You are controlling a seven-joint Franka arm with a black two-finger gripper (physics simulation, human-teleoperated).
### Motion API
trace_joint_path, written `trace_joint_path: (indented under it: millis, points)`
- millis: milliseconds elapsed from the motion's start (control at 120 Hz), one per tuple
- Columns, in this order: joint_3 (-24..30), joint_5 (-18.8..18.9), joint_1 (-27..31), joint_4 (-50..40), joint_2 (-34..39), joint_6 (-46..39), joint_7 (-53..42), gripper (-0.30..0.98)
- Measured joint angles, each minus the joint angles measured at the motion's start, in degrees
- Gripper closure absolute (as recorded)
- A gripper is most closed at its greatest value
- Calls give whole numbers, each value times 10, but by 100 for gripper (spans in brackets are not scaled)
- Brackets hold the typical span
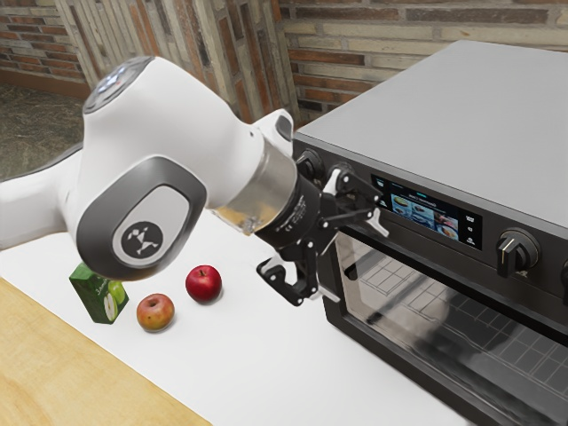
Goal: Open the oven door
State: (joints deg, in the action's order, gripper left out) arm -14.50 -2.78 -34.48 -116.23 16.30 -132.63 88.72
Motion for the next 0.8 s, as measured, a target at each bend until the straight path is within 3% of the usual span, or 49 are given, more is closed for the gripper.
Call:
trace_joint_path:
  millis: [183, 383, 525, 700, 767, 800]
  points:
    - [0, -10, 8, -15, 3, -4, 8, 0]
    - [14, -7, 23, -92, 64, -19, 14, 0]
    - [83, -4, 82, -206, 188, -35, 17, 0]
    - [102, -4, 142, -339, 368, -42, 21, 0]
    - [129, -4, 186, -305, 371, -22, 13, 0]
    - [139, -4, 235, -193, 319, 26, -4, 1]
